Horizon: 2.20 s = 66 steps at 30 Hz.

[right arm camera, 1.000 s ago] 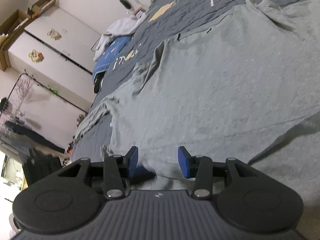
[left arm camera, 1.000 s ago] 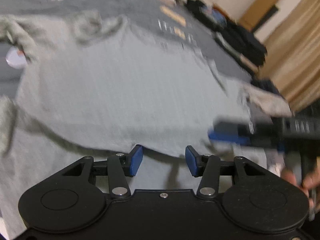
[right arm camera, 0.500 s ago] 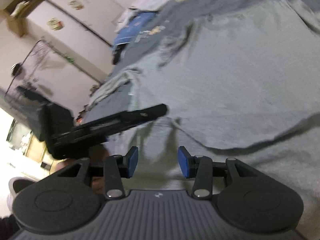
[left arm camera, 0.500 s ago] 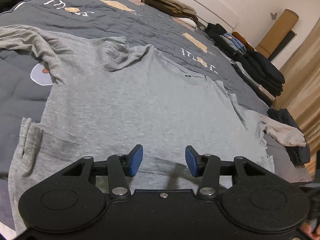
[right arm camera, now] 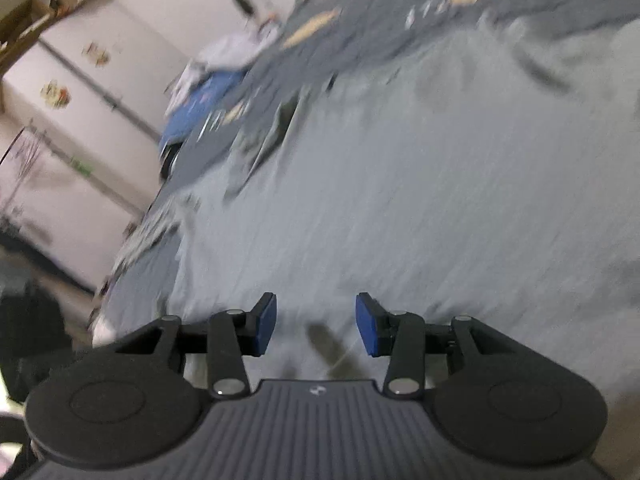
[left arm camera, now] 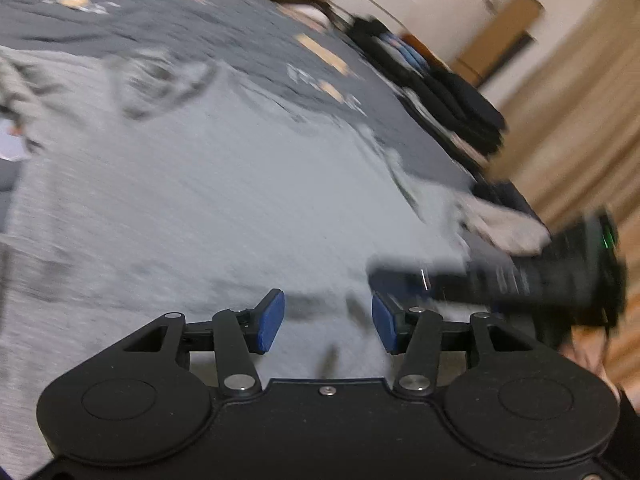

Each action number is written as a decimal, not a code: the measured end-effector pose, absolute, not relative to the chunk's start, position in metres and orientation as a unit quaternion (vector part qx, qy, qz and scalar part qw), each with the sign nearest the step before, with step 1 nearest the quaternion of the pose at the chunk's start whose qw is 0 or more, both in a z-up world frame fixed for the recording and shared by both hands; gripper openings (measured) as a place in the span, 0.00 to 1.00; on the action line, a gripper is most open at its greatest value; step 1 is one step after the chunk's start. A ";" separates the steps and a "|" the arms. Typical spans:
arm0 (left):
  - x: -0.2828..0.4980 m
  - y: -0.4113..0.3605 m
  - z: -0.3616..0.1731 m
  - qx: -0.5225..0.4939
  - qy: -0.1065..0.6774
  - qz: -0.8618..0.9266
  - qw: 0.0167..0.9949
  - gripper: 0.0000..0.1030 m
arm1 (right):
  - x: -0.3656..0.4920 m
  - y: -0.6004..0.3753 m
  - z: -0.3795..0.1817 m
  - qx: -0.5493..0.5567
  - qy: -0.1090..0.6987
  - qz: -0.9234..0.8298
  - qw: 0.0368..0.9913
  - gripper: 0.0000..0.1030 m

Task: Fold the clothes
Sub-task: 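Move the open left gripper to the grey sleeve at the shirt's side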

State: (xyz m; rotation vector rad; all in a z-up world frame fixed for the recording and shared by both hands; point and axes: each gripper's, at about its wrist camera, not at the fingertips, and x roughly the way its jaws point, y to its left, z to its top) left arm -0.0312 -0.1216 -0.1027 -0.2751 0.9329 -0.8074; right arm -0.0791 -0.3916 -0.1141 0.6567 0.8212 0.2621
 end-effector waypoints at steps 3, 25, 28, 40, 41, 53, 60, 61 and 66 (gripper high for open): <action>-0.033 -0.131 -0.112 -0.105 0.452 -0.379 0.800 0.48 | -0.079 -0.409 -0.110 0.349 0.372 0.114 0.853 0.42; -0.015 -0.105 -0.090 -0.170 0.362 -0.256 0.880 0.62 | -0.094 -0.395 -0.090 0.281 0.357 0.085 0.887 0.46; -0.013 -0.092 -0.088 -0.181 0.356 -0.228 0.888 0.62 | -0.093 -0.384 -0.084 0.252 0.348 0.078 0.899 0.48; -0.005 -0.015 -0.070 -0.224 0.315 -0.115 0.915 0.63 | -0.077 -0.336 -0.071 0.190 0.340 0.089 0.917 0.52; -0.003 -0.006 -0.069 -0.229 0.311 -0.103 0.917 0.63 | -0.075 -0.332 -0.071 0.188 0.339 0.092 0.917 0.52; 0.018 0.122 -0.065 -0.326 0.266 0.036 0.906 0.63 | -0.065 -0.296 -0.070 0.184 0.339 0.115 0.916 0.54; 0.037 0.185 -0.067 -0.337 0.248 0.107 0.902 0.62 | -0.052 -0.274 -0.063 0.178 0.342 0.140 0.912 0.54; 0.040 0.193 -0.068 -0.337 0.248 0.115 0.901 0.62 | -0.048 -0.268 -0.061 0.174 0.345 0.143 0.911 0.54; 0.049 0.215 -0.071 -0.338 0.246 0.137 0.898 0.62 | -0.031 -0.235 -0.049 0.163 0.338 0.172 0.911 0.54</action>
